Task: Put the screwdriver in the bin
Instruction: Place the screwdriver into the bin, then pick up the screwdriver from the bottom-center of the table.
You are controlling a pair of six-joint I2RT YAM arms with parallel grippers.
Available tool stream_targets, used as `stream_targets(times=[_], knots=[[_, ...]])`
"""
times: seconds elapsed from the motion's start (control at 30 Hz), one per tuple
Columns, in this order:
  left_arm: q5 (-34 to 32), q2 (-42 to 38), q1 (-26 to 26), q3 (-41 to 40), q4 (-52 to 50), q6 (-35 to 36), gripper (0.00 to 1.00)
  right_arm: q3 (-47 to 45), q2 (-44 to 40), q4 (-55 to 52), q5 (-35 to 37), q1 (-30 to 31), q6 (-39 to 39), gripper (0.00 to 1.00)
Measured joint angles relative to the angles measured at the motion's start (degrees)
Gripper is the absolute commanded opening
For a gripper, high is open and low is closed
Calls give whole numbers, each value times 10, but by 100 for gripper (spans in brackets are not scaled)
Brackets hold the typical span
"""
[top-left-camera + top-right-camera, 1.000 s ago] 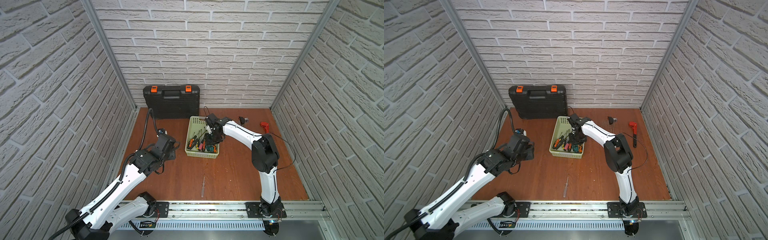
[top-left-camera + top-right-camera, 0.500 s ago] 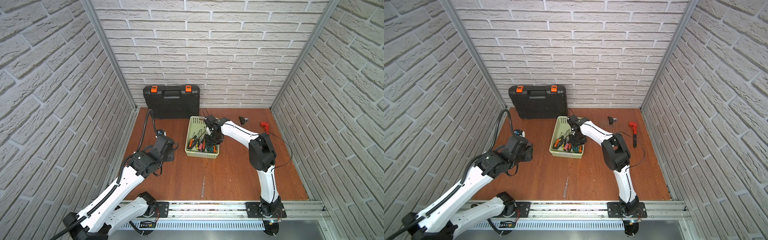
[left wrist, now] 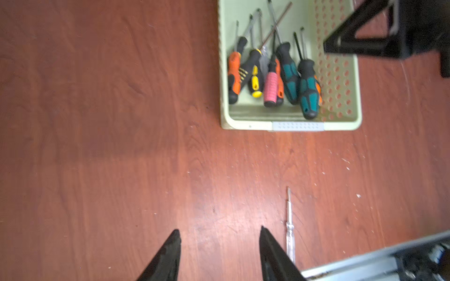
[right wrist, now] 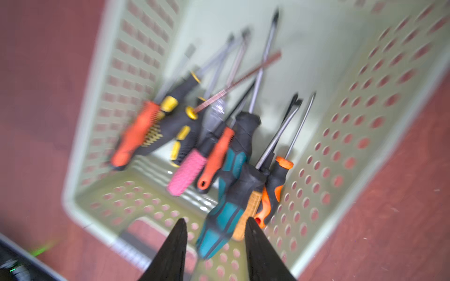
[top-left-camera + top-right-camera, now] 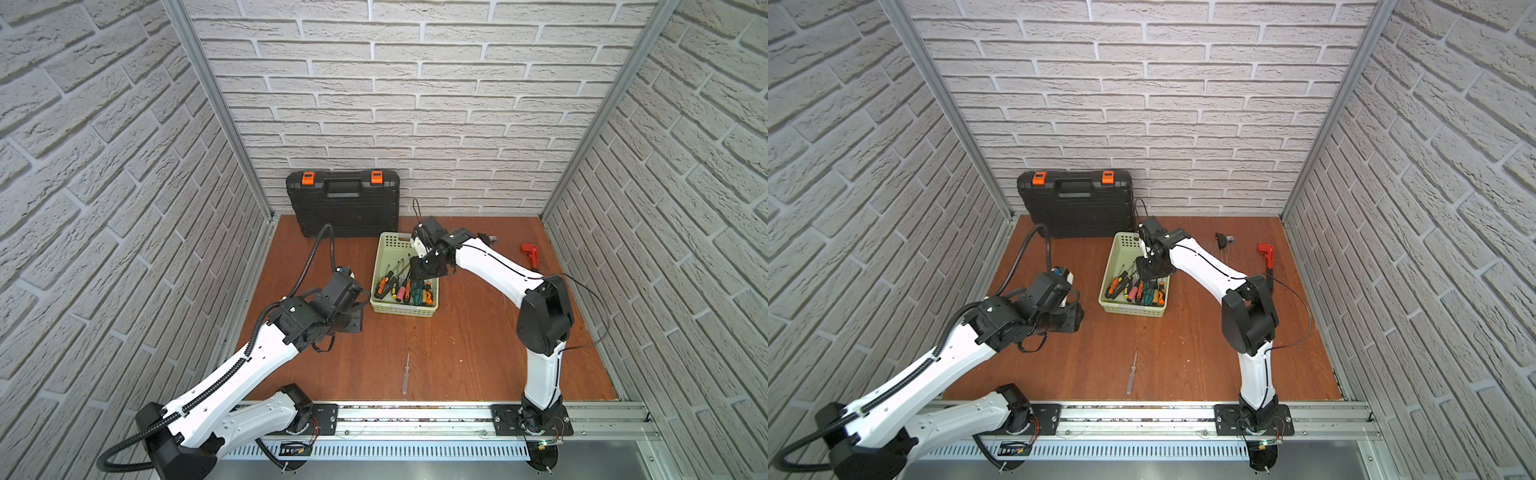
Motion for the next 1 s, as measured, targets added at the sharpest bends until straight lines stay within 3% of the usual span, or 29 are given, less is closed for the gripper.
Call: stream_targets(times=[0.2, 0.43, 0.77, 1.0], knots=[[35, 75, -106, -23, 28, -49, 45, -90, -130, 62, -13, 14, -5, 42], [61, 187, -231, -41, 92, -109, 46, -223, -237, 99, -28, 20, 6, 42], [113, 328, -271, -37, 176, -181, 47, -322, -354, 116, -10, 21, 16, 42], [112, 349, -266, -34, 178, -220, 47, -362, -376, 129, -2, 21, 19, 41]])
